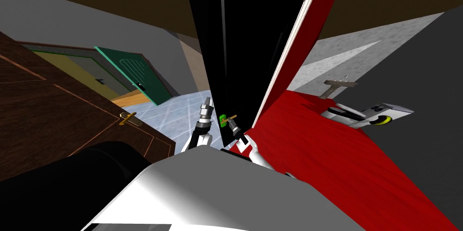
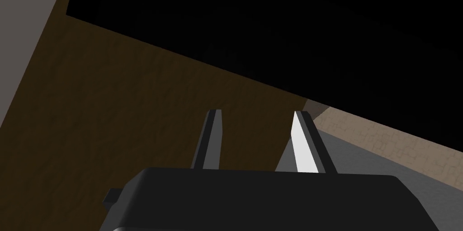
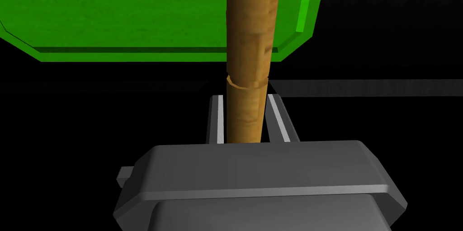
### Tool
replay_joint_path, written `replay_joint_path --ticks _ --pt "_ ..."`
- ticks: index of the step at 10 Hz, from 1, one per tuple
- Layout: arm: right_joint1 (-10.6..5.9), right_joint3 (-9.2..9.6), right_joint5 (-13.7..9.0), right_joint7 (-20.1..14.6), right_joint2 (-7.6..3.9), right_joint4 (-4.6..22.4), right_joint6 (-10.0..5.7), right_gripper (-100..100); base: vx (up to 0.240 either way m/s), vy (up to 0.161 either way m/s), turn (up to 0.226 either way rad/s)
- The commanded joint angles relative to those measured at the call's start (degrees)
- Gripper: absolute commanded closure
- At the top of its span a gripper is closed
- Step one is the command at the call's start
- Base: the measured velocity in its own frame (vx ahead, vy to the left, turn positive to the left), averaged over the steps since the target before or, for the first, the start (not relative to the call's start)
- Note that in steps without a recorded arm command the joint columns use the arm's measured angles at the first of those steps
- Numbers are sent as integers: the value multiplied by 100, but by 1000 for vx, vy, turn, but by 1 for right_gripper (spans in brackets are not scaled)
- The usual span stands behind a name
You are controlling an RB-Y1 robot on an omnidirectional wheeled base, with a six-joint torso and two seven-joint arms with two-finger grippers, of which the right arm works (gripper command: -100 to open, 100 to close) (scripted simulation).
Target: Push the door open
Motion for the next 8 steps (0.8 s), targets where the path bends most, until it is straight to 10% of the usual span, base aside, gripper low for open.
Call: replay_joint_path --ticks 1,8 --pt "-25 -204 12 26 -36 37 -11 100 17 122 85" --pt "-35 -869 60 92 -155 131 -20 100 30 103 64"
